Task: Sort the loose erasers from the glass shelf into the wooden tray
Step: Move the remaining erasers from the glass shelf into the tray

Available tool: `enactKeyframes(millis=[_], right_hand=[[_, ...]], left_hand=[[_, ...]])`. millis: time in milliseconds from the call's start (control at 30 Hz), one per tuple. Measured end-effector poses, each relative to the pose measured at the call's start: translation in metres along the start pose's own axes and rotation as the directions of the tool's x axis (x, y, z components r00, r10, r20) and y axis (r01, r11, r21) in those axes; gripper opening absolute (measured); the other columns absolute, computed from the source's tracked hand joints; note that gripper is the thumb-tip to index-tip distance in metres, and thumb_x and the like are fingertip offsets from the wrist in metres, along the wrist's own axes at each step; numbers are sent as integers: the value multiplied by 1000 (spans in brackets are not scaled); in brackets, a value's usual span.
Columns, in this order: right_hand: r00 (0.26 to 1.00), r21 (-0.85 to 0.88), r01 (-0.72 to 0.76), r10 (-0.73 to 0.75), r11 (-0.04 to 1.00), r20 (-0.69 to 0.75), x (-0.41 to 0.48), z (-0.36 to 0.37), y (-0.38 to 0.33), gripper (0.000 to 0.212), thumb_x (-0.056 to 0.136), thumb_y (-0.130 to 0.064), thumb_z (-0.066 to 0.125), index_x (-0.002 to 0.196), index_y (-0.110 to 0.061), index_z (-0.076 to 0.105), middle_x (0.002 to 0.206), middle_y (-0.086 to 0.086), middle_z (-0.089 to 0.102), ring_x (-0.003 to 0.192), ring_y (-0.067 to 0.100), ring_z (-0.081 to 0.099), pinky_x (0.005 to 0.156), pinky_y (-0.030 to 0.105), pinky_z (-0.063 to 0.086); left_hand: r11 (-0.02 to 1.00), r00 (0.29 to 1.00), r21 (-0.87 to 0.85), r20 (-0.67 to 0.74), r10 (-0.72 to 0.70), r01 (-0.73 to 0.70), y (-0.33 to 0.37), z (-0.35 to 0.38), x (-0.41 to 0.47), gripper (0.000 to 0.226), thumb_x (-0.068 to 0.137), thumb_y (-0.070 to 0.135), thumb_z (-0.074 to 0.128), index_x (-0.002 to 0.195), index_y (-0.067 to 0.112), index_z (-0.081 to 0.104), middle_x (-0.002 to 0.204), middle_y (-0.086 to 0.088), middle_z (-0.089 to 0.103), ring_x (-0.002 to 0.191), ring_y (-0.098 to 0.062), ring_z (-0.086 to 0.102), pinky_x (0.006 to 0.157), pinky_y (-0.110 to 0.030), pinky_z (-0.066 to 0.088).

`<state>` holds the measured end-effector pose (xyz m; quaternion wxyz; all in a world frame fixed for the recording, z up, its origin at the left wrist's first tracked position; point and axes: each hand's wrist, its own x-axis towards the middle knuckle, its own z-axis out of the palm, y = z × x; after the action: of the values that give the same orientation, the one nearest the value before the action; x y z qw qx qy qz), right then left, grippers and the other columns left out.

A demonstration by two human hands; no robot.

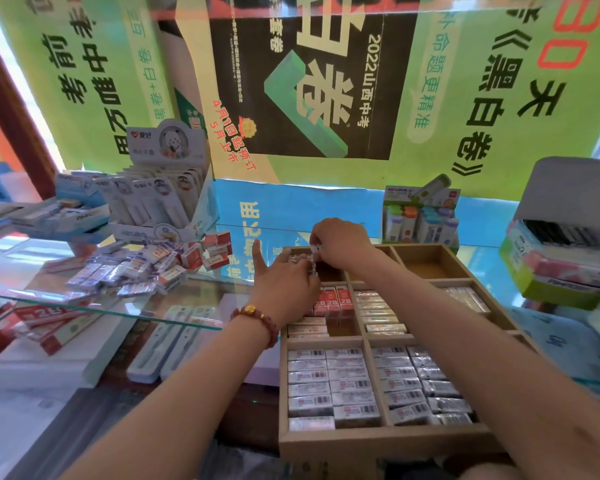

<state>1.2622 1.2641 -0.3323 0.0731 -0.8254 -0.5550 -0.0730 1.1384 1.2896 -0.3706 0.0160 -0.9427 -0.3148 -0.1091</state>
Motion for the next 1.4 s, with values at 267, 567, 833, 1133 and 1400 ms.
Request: enactKeyframes(millis=[267,567,833,1133,1400], right_hand=[[995,-208,95,-100,974,-17,4,7,-1,26,94,-13,51,118,-14,59,117,7,55,111,26,53,75,32,40],[981,-98,192,-191,977,14,-4,-1,12,15,92,-19,55,107,-18,59,113,1,60,100,22,58,77,33,43],[979,-28,194,-192,981,69,-4,4,19,22,90,-11,55,111,-18,54,116,0,58,98,22,58,76,31,42],[985,523,167,-117,836,-127,-5,-5,32,12,83,-11,68,91,-14,60,91,-2,60,77,5,52,67,9,37],[945,727,0,-238,687,225,-9,-15,13,22,83,1,66,104,-6,64,93,9,69,71,7,62,67,15,54]], left_hand=[[1000,1000,-4,15,-13,13,-1,2,1,44,97,34,22,134,23,45,141,8,47,141,-13,22,106,-60,-20],[998,999,-52,26,-37,38,-1,2,1,44,98,34,22,135,24,44,142,5,45,142,-12,20,107,-60,-19],[994,996,-89,60,-62,67,0,-1,-1,45,97,33,23,137,24,41,144,4,42,143,-12,18,107,-59,-20],[984,996,-158,51,-76,83,0,-2,-1,43,97,34,26,136,22,38,143,3,43,141,-13,22,107,-58,-18],[937,961,-338,-218,-168,87,-1,0,-9,24,99,22,36,123,14,35,105,2,65,102,-20,62,110,-44,21]])
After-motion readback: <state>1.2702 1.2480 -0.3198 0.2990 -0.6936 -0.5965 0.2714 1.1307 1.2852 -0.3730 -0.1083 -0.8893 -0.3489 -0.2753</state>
